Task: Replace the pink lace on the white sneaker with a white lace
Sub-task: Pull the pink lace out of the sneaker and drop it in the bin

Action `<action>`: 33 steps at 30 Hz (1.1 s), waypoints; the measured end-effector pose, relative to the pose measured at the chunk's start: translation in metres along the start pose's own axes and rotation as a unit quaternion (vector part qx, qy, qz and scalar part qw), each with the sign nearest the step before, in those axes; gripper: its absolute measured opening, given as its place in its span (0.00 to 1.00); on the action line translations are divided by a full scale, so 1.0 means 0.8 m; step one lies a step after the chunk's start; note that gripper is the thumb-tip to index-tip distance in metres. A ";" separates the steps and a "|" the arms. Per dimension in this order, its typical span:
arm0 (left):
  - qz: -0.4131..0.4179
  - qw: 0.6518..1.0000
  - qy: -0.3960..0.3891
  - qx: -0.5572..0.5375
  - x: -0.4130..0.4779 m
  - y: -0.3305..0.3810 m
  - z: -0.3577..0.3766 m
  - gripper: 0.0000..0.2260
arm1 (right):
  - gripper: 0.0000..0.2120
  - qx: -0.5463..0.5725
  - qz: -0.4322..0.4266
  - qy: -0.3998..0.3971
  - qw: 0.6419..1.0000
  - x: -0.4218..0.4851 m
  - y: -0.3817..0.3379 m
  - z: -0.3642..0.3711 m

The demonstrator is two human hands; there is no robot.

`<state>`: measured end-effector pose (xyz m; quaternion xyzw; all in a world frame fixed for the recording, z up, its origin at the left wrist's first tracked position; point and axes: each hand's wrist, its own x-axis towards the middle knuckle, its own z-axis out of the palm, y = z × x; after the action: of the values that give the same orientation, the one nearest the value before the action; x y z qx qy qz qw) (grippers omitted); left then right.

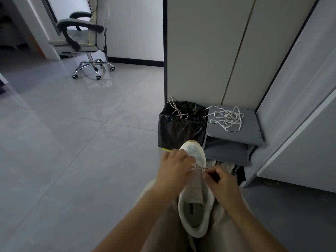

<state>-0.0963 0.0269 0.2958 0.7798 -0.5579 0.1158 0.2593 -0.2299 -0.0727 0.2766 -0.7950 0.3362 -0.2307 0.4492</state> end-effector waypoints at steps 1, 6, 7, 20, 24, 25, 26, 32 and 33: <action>0.043 0.998 -0.027 0.037 0.008 0.016 0.007 0.05 | 0.10 0.006 0.002 -0.002 1.000 -0.001 0.000 -0.001; 0.126 0.977 -0.098 0.138 0.024 0.028 0.015 0.11 | 0.10 0.006 0.008 0.005 1.000 -0.002 0.003 -0.007; 0.139 0.977 -0.087 0.139 0.022 0.025 0.011 0.11 | 0.09 0.002 0.009 0.007 1.000 -0.002 0.004 -0.007; -0.073 0.975 0.064 0.200 -0.067 -0.135 -0.064 0.05 | 0.09 -0.028 0.002 0.031 0.999 0.001 0.006 -0.009; -0.215 0.959 0.013 0.187 -0.096 -0.170 -0.096 0.05 | 0.12 -0.033 -0.016 0.021 0.999 0.002 0.005 -0.006; -0.225 0.965 -0.003 0.134 -0.093 -0.161 -0.095 0.06 | 0.12 -0.032 -0.016 0.015 0.999 0.002 0.004 -0.005; -0.237 0.969 0.000 0.063 -0.085 -0.146 -0.094 0.06 | 0.12 -0.031 -0.016 0.011 0.999 0.003 0.004 -0.003; -0.222 0.888 -0.015 -0.403 -0.019 0.000 -0.078 0.12 | 0.06 -0.037 -0.003 -0.010 0.999 0.005 0.000 0.000; -0.190 0.881 -0.064 -0.429 -0.014 0.022 -0.071 0.11 | 0.06 -0.035 -0.012 -0.017 0.999 0.007 0.000 -0.001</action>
<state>-0.1100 0.0618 0.3429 0.6889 -0.4097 -0.2366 0.5491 -0.2267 -0.0770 0.2775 -0.8179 0.3274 -0.2107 0.4236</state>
